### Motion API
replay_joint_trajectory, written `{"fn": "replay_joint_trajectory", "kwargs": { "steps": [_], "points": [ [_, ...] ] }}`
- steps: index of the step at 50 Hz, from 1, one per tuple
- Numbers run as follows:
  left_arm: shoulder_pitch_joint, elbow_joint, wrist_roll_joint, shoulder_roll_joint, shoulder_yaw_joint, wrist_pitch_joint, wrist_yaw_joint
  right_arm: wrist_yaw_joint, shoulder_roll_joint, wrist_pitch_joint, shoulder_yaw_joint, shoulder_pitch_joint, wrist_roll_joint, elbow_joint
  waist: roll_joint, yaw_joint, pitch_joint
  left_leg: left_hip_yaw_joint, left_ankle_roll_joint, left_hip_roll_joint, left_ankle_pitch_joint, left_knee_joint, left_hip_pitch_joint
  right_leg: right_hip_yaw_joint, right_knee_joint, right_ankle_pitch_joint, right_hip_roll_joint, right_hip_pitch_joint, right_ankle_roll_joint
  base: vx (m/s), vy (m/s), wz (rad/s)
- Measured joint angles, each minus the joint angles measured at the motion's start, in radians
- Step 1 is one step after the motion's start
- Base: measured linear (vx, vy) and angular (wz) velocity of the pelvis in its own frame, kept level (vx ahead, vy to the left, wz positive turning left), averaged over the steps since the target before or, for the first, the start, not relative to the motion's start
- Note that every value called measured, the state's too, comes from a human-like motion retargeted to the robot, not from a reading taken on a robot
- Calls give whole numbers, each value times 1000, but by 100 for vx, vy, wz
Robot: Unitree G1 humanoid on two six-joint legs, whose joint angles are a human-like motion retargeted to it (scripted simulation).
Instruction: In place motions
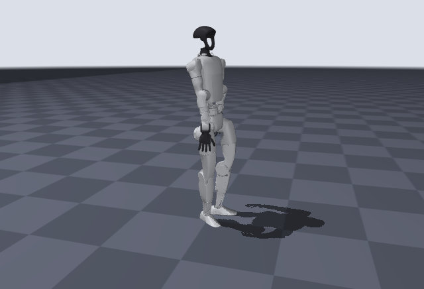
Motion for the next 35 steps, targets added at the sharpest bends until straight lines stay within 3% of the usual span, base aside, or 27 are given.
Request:
{"fn": "replay_joint_trajectory", "kwargs": {
  "steps": [4, 11, 17, 22, 30, 35],
  "points": [
    [-41, -19, 19, -21, 21, 8, -22, -44, -63, -6, 9, 150, -24, -8, 37, -151, -73, -99, -10, -31, 56, -113, -55, -83, -11, -13, -18, -51, 33, 12, 17, 111],
    [-97, -98, 17, -3, -8, -26, 23, -100, -116, 19, -75, 298, -19, -10, 18, -110, 9, -78, 26, -56, 24, -86, -52, -90, -18, 14, -50, -37, 52, 2, 1, -13],
    [-52, -65, -5, -9, 15, -14, -16, -112, -122, 77, -113, 319, -31, -5, 11, -88, 6, -27, 38, -75, 11, -106, -24, -34, -7, 28, -63, -49, 65, 9, 8, -58],
    [-35, -24, 12, -19, 26, -3, -69, 1, -103, 30, -112, 301, -75, -134, 12, -130, 10, -13, 47, -79, -1, -100, -20, -19, 3, 32, -70, -56, 74, 7, 8, -14],
    [-77, 27, 35, -11, -58, -49, -64, 77, -81, -78, -72, 258, -133, -282, -7, -120, 7, 15, 64, -91, -21, -98, -1, 24, 47, 35, -90, -79, 91, 8, 9, -24],
    [-219, 27, 23, 24, -164, 27, -117, 104, -93, -183, -64, 268, -203, -312, -11, -139, 36, -15, 83, -76, -39, -75, 2, 16, 186, 37, -111, -123, 103, 4, 8, 3]
  ]
}}
